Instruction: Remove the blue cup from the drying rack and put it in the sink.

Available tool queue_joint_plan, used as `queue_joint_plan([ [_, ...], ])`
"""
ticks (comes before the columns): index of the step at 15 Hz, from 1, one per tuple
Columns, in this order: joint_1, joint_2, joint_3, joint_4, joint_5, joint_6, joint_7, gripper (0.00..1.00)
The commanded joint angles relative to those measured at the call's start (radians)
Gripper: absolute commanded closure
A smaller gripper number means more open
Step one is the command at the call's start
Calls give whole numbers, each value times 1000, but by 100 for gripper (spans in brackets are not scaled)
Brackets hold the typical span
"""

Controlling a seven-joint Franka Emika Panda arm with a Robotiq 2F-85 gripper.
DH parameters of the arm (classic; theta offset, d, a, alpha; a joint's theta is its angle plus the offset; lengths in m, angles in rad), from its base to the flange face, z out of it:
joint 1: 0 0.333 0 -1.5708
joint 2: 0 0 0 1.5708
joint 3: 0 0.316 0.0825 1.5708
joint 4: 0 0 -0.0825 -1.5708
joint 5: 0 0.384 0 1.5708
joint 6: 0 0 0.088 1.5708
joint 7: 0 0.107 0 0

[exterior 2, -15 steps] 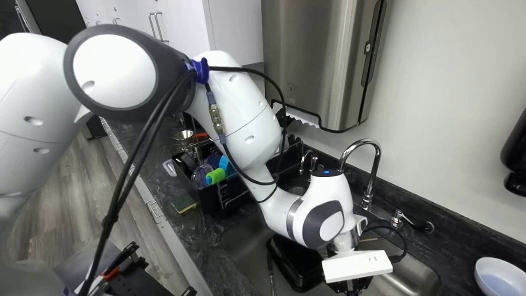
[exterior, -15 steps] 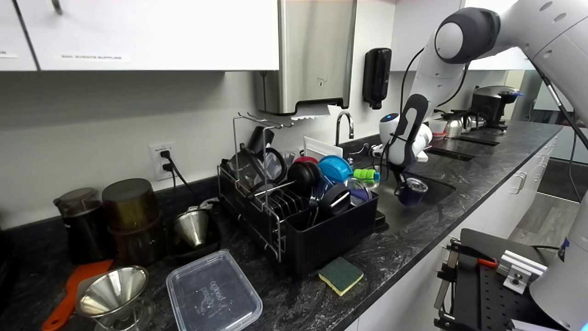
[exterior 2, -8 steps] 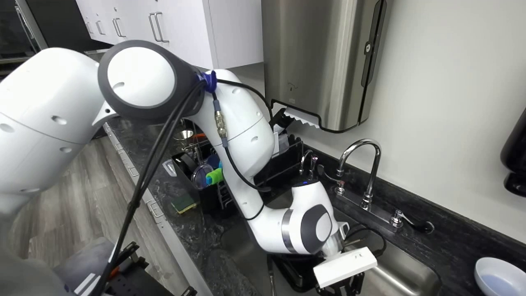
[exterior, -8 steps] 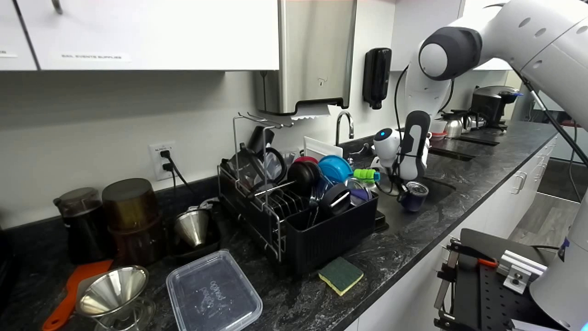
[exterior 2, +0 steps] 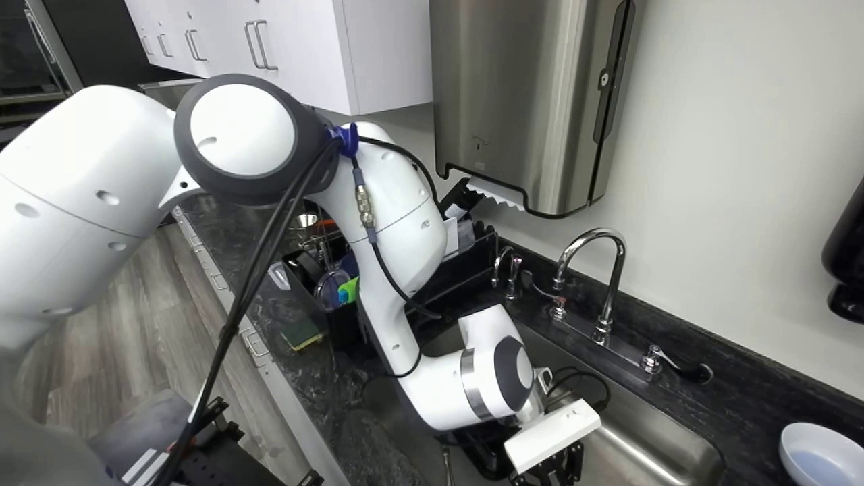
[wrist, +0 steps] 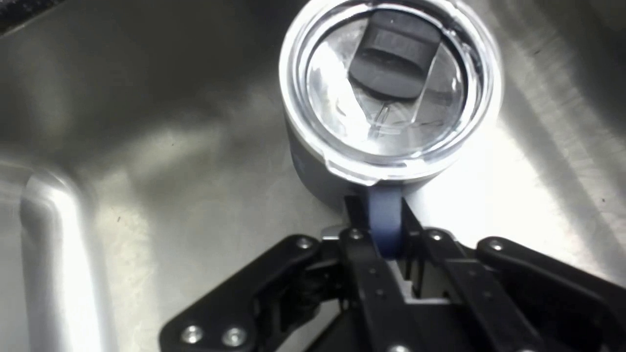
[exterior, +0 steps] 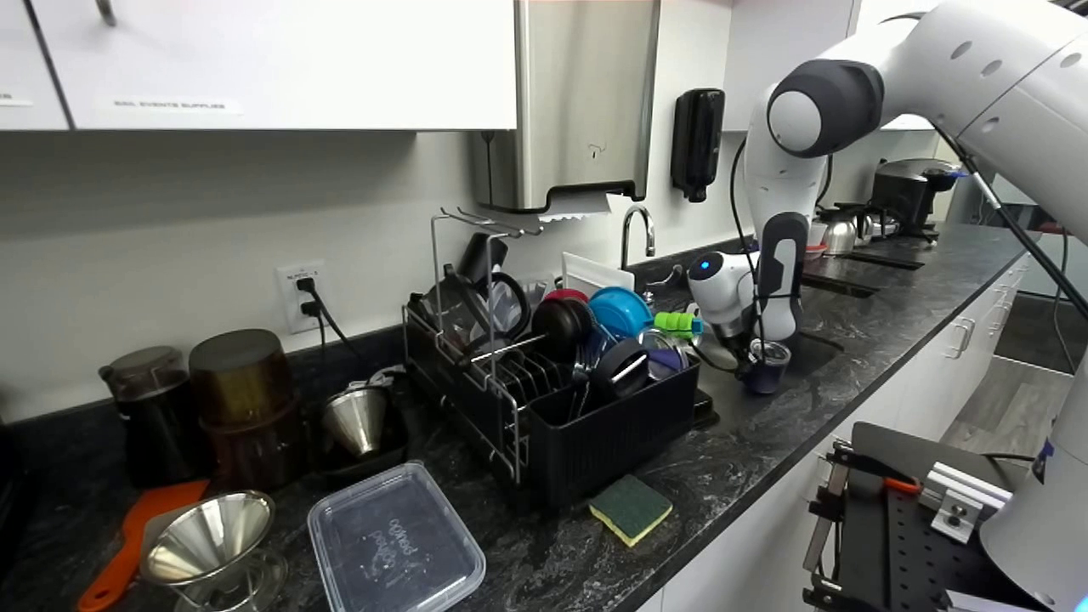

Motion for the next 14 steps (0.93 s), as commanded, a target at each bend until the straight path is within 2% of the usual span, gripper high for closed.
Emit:
queue_joint_plan([
  [1,-9,-35,15,-22,-107,-33,52,96],
  [8,-44,-62,77,-41,-186,-129,47,96],
  [14,-100,-118,158,-70,-162,-232,-6,96],
])
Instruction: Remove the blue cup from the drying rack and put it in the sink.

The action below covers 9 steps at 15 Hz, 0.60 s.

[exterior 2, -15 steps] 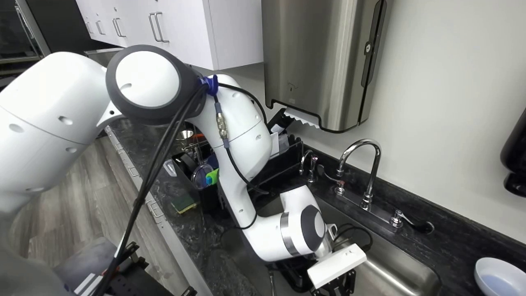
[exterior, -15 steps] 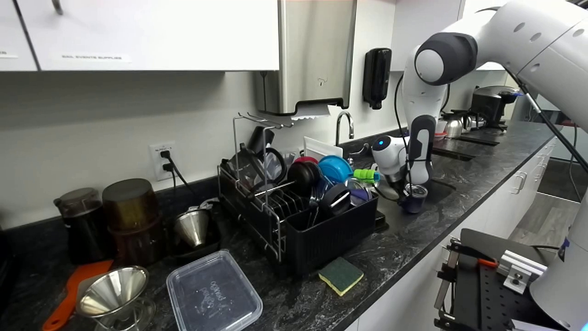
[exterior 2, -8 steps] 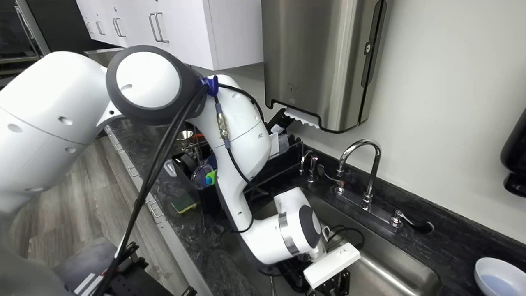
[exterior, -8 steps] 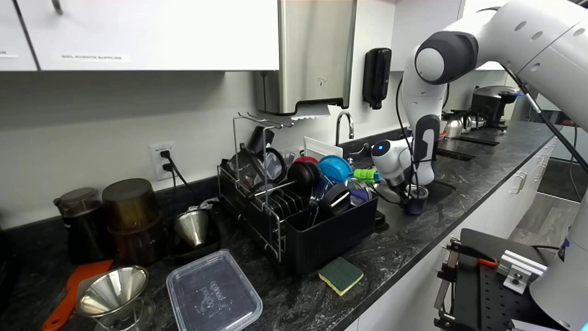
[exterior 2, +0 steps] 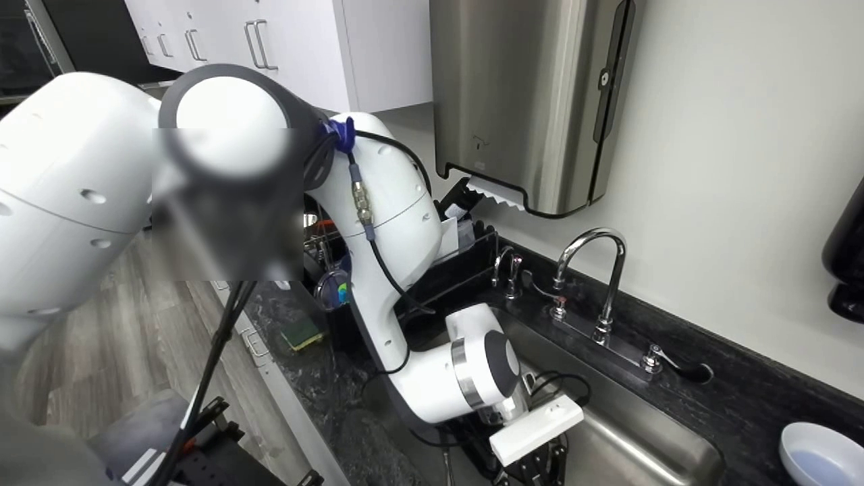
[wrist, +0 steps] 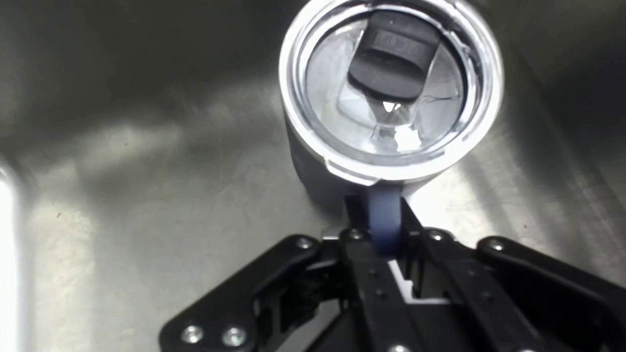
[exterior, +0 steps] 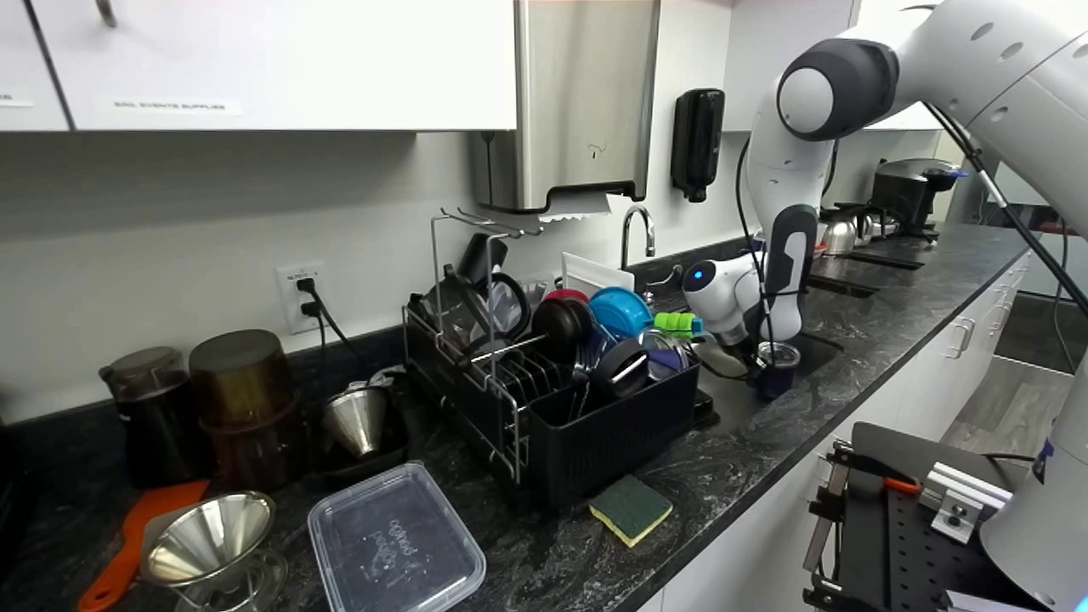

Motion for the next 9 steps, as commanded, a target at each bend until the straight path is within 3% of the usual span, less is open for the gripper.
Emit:
queue_joint_plan([
  [1,-59,-71,72,-37,0,-81,-50,58],
  [2,-70,-81,87,-41,8,-98,-62,57],
  [9,-113,-137,145,-58,25,-165,-98,9],
])
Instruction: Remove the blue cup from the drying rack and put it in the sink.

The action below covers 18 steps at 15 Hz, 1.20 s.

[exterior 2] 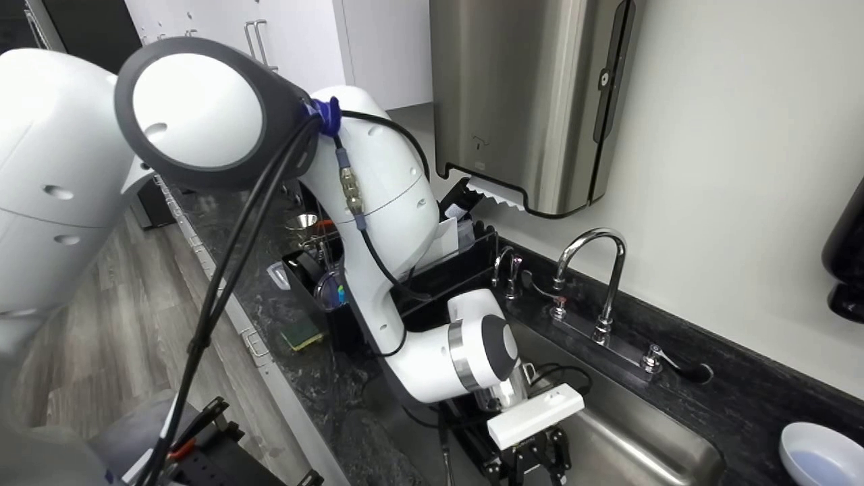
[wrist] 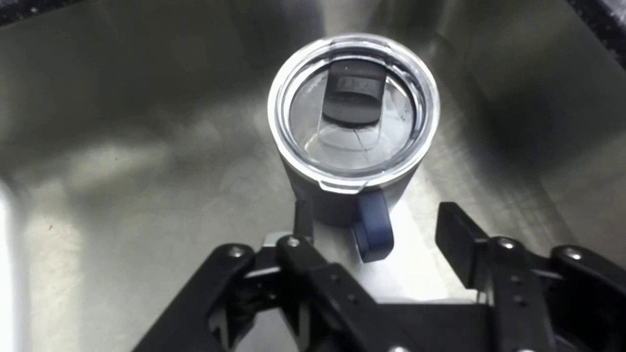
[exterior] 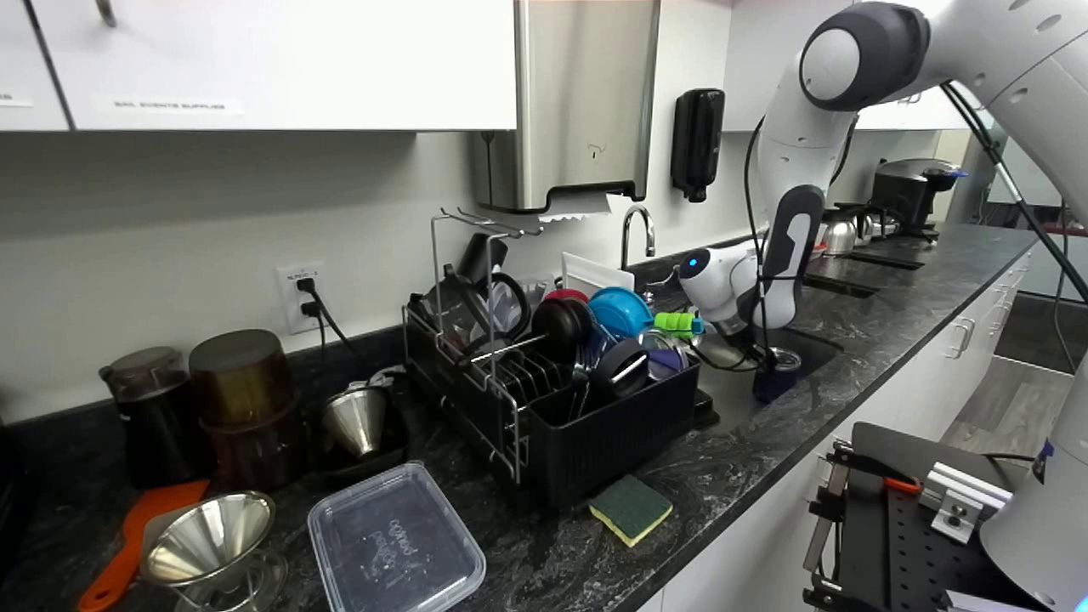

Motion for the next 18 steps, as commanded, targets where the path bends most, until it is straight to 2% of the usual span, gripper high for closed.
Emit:
queue_joint_plan([
  [1,-36,-52,43,-32,20,-29,-36,1],
  [5,-52,-128,78,-69,87,-54,-65,0],
  [10,-60,-277,111,-129,268,-87,-145,0],
  [18,-44,-466,89,-190,564,-166,-270,0],
])
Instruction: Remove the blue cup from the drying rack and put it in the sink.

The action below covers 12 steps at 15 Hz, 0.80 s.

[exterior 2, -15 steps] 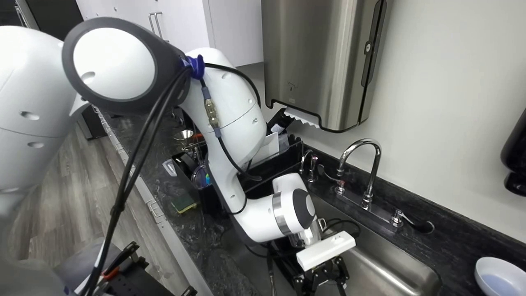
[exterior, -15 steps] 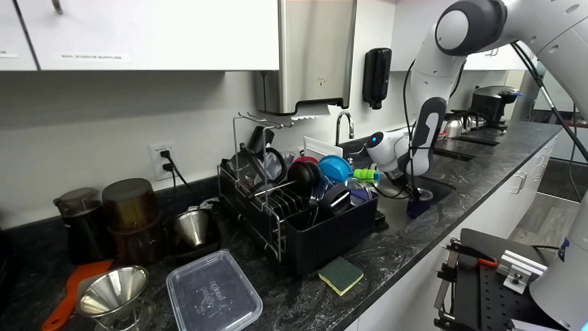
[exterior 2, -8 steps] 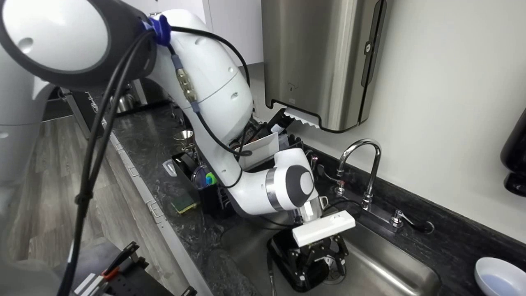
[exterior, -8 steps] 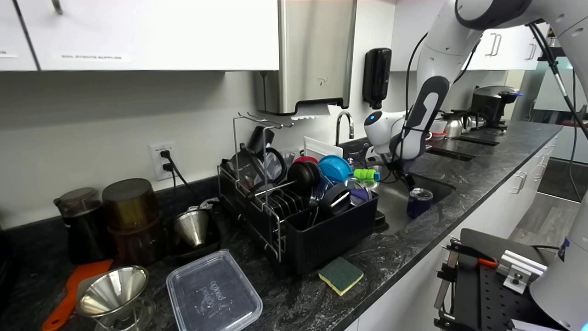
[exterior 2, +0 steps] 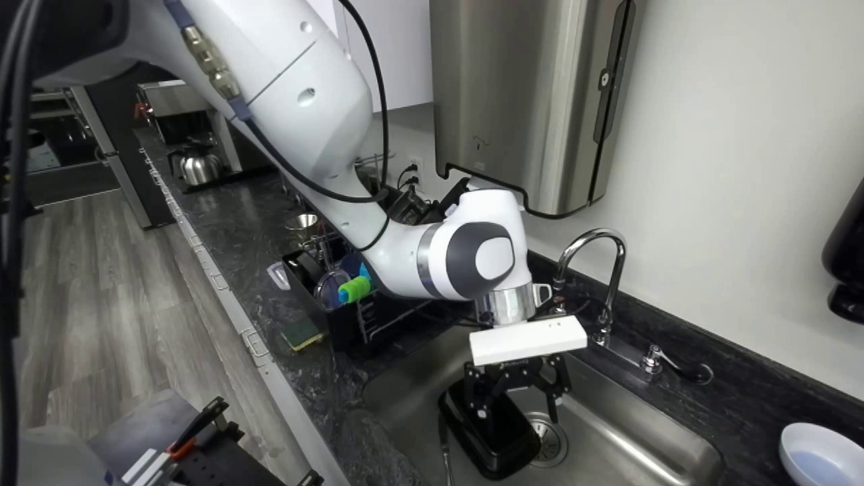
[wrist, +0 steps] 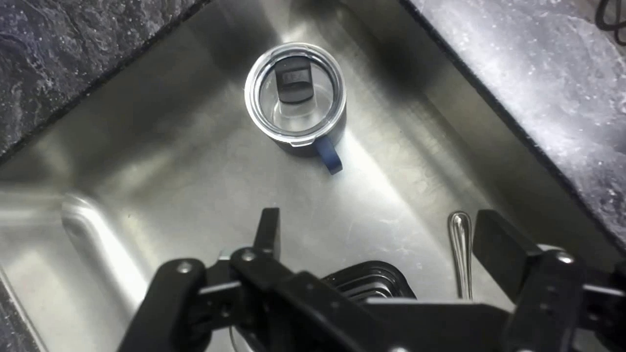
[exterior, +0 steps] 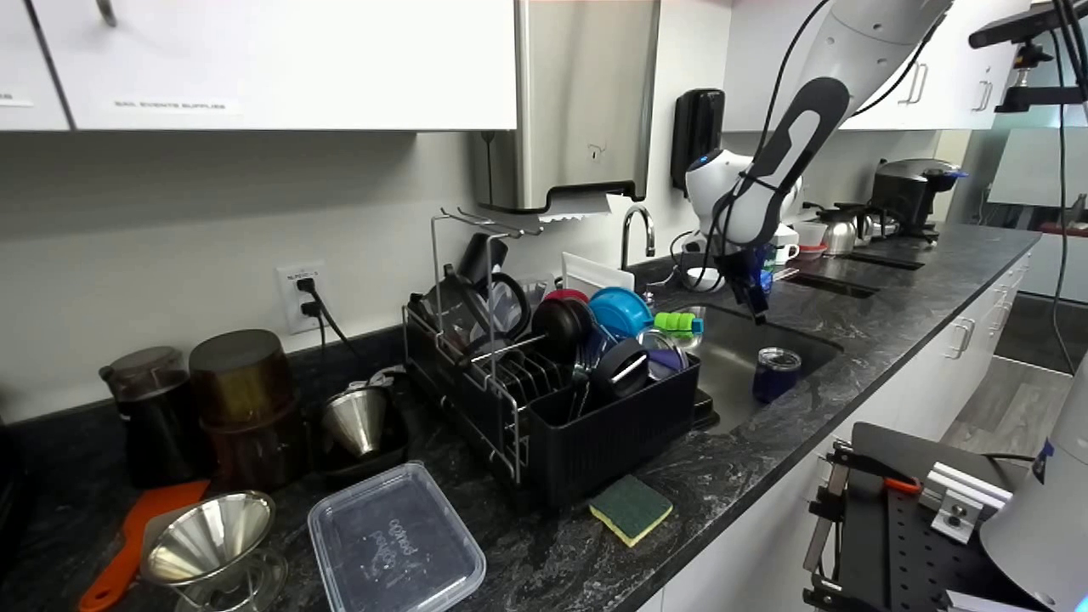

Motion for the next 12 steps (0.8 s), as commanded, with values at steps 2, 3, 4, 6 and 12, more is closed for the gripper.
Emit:
queue_joint_plan([
  [2,-10,-104,1,-49,173,-37,-99,0],
  [3,-12,-125,1,-51,218,-50,-120,0],
  [4,-13,-150,2,-49,272,-65,-139,0],
  [6,-12,-190,-3,-38,372,-98,-171,0],
  [12,5,-314,-38,-15,615,-172,-190,0],
])
